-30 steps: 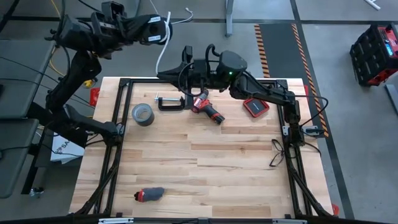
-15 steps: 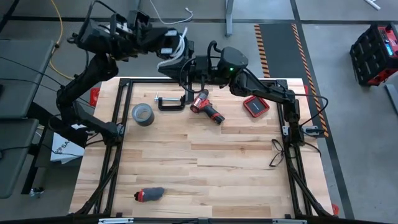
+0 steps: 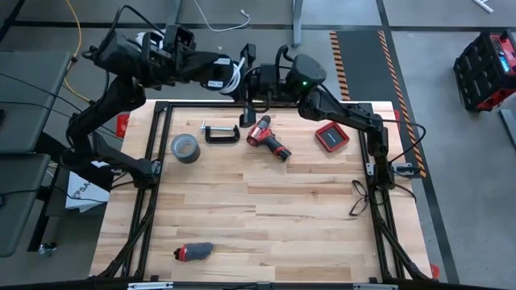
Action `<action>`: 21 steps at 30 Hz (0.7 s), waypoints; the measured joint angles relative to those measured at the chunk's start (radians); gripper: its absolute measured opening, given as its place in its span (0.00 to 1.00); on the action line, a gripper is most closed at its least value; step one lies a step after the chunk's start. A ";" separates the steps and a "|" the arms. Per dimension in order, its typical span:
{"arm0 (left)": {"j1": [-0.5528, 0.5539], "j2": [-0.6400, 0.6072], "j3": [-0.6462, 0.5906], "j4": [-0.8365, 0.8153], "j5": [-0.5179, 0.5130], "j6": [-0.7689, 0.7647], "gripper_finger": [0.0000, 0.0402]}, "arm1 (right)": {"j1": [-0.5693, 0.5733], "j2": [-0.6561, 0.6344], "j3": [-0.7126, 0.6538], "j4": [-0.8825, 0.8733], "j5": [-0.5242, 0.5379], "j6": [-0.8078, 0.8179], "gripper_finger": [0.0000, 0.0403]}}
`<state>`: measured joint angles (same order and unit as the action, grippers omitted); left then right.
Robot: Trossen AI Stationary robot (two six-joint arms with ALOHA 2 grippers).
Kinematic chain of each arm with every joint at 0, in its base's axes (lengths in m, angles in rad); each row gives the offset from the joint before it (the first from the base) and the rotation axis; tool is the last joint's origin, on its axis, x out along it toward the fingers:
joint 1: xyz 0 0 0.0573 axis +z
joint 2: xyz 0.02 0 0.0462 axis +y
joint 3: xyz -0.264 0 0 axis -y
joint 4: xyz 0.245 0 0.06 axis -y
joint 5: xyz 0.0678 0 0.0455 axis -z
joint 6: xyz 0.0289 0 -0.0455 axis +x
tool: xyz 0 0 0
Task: Coil cords
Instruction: Coil the white cable wire into the black spool
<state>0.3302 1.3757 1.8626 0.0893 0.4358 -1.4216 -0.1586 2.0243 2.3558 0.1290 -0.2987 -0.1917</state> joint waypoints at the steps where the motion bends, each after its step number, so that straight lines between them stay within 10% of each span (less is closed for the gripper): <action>1: 0.000 -0.001 0.000 -0.013 0.000 -0.001 0.00 | -0.003 0.000 0.000 0.010 0.001 0.000 0.00; 21: 0.065 -0.170 0.000 -0.538 -0.077 0.346 0.00 | -0.124 -0.018 0.000 -0.067 0.003 0.010 0.00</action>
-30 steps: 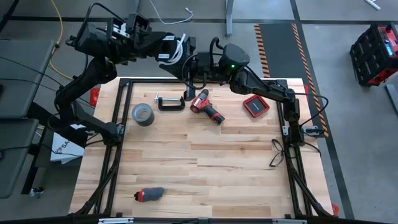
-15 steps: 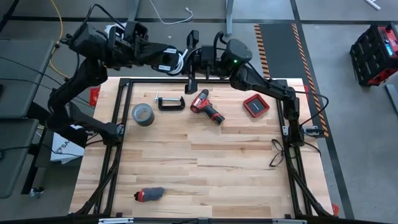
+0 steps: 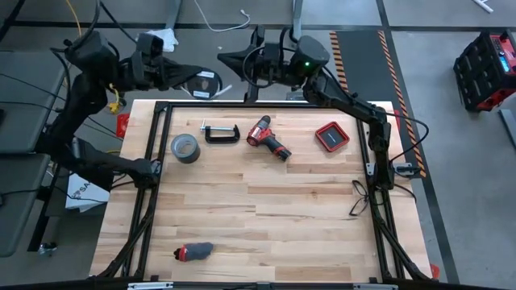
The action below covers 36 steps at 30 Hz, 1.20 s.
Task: Coil cords
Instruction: Coil the white cable wire into the black spool
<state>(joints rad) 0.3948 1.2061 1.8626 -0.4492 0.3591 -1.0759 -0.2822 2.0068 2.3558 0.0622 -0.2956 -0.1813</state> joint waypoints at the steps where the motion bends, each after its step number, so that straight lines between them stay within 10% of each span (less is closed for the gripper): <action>1: 0.010 -0.006 0.000 -0.020 -0.011 0.027 0.00 | 0.000 0.000 0.000 -0.008 -0.001 0.000 0.00; 15: 0.071 -0.024 0.000 -0.255 0.001 0.319 0.00 | -0.013 -0.017 0.000 -0.136 0.089 -0.088 0.00; 24: 0.032 -0.024 -0.048 -0.737 -0.424 0.907 0.00 | -0.030 -0.093 0.000 -0.478 0.243 -0.135 0.00; 36: -0.004 -0.210 -0.818 -0.020 -0.079 0.633 0.00 | -0.054 -0.118 -0.003 -1.120 0.244 0.028 0.00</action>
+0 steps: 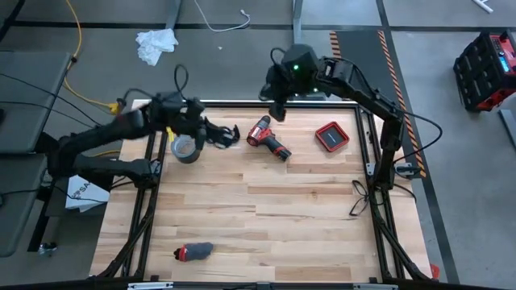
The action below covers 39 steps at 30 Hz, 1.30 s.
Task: Coil cords
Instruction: Coil the white cable wire into the black spool
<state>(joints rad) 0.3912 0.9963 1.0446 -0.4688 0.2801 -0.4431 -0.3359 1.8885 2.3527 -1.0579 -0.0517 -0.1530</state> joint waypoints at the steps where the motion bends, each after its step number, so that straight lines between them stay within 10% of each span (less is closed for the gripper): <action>1: -0.010 -0.015 -0.067 0.084 0.006 -0.043 0.00 | 0.000 -0.001 -0.011 -0.043 0.000 0.019 0.00; 8: -0.088 -0.013 -0.472 0.561 -0.029 -0.285 0.00 | 0.005 -0.002 -0.204 -0.215 -0.012 0.102 0.00; 18: -0.134 0.173 -0.741 0.832 -0.015 -0.497 0.00 | 0.076 -0.003 -0.800 0.197 -0.272 0.284 0.00; 29: -0.208 0.564 -0.742 1.214 -0.018 -0.640 0.00 | 0.192 -0.003 -1.026 0.422 -0.345 0.418 0.00; 39: -0.262 0.872 -0.504 1.319 0.083 -0.577 0.00 | 0.182 -0.003 -1.092 0.475 -0.324 0.426 0.00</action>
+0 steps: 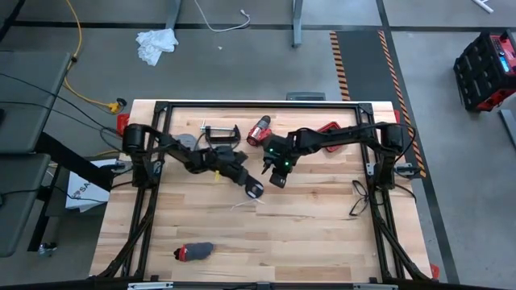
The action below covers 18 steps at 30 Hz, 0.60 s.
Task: Coil cords
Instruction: Coil the white cable wire into the black spool
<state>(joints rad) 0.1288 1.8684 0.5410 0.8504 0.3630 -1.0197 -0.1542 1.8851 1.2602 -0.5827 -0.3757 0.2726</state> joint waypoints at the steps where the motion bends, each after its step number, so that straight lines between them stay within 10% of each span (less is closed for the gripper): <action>1: -0.003 0.014 0.021 -0.006 0.014 0.013 0.00 | -0.003 0.000 0.000 -0.002 -0.008 0.000 0.00; 18: 0.002 0.036 0.075 -0.088 0.037 0.088 0.17 | 0.011 0.000 0.000 -0.008 0.028 -0.008 0.01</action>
<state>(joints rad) 0.1307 1.9045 0.6159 0.7620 0.4004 -0.9314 -0.1432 1.8851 1.2606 -0.5908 -0.3473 0.2646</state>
